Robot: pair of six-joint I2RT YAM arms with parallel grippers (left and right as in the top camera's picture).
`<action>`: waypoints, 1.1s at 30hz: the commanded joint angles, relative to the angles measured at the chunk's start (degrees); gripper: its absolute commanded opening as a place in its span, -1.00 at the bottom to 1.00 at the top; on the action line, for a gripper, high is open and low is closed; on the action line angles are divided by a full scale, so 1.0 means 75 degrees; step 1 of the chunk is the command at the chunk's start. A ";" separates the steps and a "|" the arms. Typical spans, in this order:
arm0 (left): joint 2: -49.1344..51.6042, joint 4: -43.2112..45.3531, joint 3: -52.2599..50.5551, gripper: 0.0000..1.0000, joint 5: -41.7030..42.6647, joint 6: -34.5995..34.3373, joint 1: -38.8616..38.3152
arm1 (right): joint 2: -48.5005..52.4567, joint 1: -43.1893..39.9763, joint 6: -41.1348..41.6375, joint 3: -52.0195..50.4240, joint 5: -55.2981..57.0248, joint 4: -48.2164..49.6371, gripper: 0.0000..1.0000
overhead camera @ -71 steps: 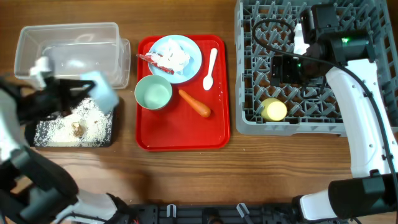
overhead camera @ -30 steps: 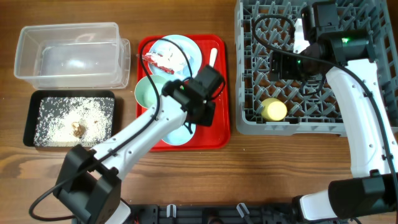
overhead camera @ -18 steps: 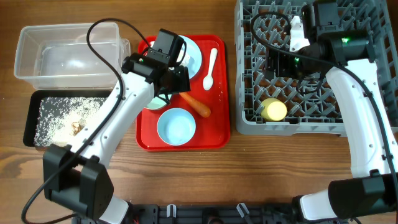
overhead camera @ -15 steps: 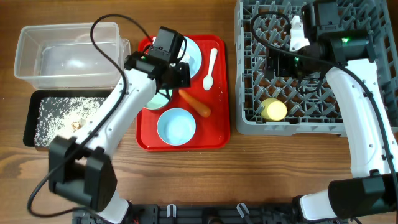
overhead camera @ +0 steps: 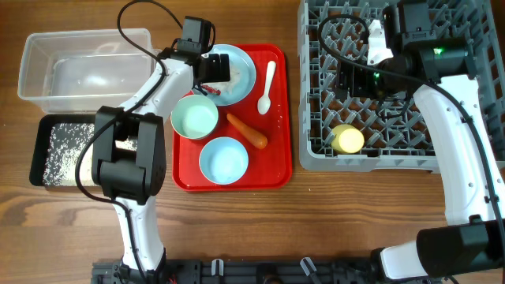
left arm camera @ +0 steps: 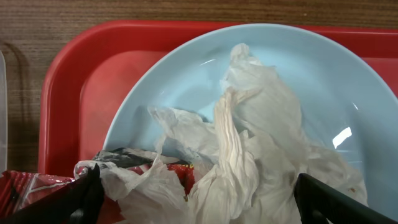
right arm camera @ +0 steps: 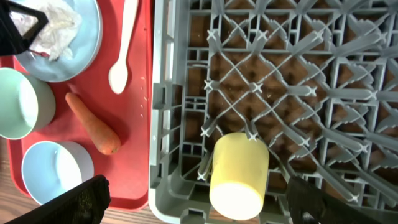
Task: Sort waste into correct bins and load items into the dishwasher rack
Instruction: 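Grasp the white tissue from the plate and carry it to the clear bin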
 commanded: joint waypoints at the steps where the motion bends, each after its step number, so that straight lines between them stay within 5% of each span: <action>1: 0.0035 -0.0076 0.0099 0.98 -0.0070 0.0152 -0.0181 | 0.0003 0.0026 -0.0073 0.0017 -0.0099 0.0090 0.86; 10: 0.0953 -0.0169 0.0015 0.70 -0.0070 0.0152 -0.0408 | 0.0003 0.0026 -0.0076 0.0017 -0.0096 0.0090 0.85; 12: 0.1046 -0.0172 0.0015 -0.10 -0.0070 0.0152 -0.0428 | 0.0003 0.0026 -0.0076 0.0017 -0.0096 0.0090 0.86; 13: 0.1046 -0.0128 0.0015 -0.29 -0.0070 0.0152 -0.0428 | 0.0003 0.0026 -0.0076 0.0017 -0.0096 0.0090 0.85; 14: 0.1043 -0.0117 0.0017 -0.83 -0.0070 0.0152 -0.0428 | 0.0003 0.0026 -0.0073 0.0017 -0.0096 0.0090 0.86; 15: 0.1043 -0.0119 0.0017 -0.92 -0.0070 0.0152 -0.0428 | 0.0003 0.0026 -0.0073 0.0017 -0.0099 0.0087 0.85; 20: 0.0638 -0.0251 0.0254 -0.92 -0.0058 -0.0259 -0.0388 | 0.0003 0.0026 -0.0073 0.0017 -0.0099 0.0076 0.86; 26: -0.1425 -0.0988 0.1303 -0.92 -0.0050 -0.0254 -0.0067 | 0.0003 0.0026 -0.0073 0.0017 -0.0096 0.0052 0.84; 33: -0.2361 -0.1990 0.1300 -0.92 -0.0070 -0.0251 0.1950 | 0.0003 0.0026 -0.0073 0.0017 -0.0096 0.0070 0.85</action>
